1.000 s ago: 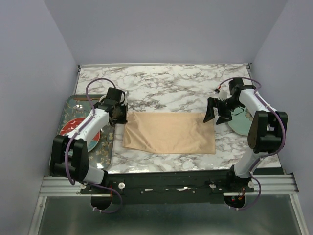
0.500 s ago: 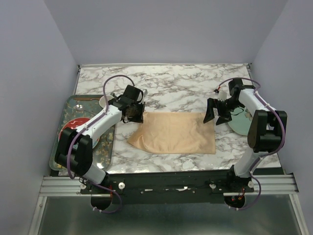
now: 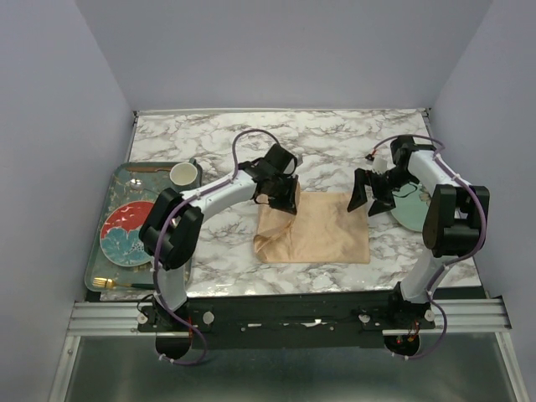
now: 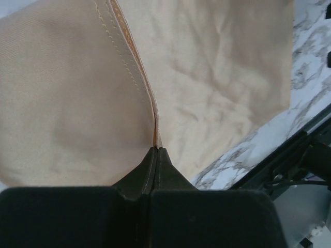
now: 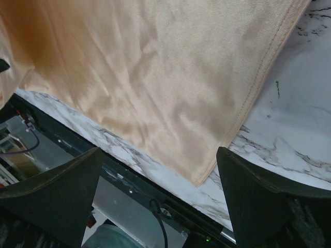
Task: Fold the napkin into a case and place the utensils inside
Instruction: Fold the rectangle-folded napkin at the center of the board.
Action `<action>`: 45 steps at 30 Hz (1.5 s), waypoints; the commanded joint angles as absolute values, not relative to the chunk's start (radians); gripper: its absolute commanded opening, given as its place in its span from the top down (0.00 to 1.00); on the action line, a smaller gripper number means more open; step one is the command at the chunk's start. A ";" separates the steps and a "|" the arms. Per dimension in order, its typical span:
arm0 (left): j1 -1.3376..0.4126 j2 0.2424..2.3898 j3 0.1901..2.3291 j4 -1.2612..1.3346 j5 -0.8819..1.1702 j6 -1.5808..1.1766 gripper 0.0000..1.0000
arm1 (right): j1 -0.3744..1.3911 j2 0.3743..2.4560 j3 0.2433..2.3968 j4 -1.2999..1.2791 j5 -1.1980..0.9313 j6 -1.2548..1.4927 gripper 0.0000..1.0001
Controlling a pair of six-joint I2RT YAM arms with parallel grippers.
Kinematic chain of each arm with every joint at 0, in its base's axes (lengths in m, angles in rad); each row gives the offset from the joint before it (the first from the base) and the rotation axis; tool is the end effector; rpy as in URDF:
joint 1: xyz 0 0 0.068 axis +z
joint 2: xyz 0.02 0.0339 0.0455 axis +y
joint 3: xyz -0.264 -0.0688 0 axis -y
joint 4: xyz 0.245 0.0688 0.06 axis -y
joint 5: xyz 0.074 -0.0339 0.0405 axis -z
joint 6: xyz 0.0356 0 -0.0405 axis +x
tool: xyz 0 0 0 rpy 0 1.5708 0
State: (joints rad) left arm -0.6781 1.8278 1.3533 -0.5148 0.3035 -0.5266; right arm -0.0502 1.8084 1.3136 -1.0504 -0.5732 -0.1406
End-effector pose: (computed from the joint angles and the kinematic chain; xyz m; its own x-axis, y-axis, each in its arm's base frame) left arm 0.2984 -0.2540 0.2200 -0.9277 0.1314 -0.3493 0.3010 0.8169 -0.4920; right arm 0.3295 0.0028 0.2027 -0.9925 -0.0680 -0.1013 -0.1119 0.8386 0.5332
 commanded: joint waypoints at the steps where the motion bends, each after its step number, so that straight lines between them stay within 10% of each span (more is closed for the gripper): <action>1: -0.742 1.922 1.459 -0.422 0.391 -0.656 1.00 | -0.063 1.799 1.325 -1.080 -0.633 -0.132 0.03; 8: -0.792 2.023 1.514 -0.330 0.411 -0.774 1.00 | -0.066 1.772 1.292 -1.083 -0.696 -0.110 0.27; 25: -0.836 2.161 1.638 -0.247 0.397 -0.836 1.00 | -0.069 1.773 1.261 -1.031 -0.695 -0.025 0.30; 29: -0.821 2.122 1.593 -0.245 0.428 -0.838 0.52 | -0.069 1.782 1.256 -1.017 -0.692 -0.005 0.30; 32: -0.775 2.039 1.531 -0.256 0.452 -0.795 0.39 | -0.069 1.789 1.249 -1.008 -0.689 -0.005 0.29; 45: -0.617 1.733 1.230 -0.289 0.503 -0.468 0.38 | -0.069 1.853 1.232 -0.976 -0.739 0.044 0.28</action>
State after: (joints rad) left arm -0.5934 1.7363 1.2819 -0.2970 0.4324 -0.5850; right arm -0.0612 1.8198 1.2476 -1.0077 -0.6895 0.0193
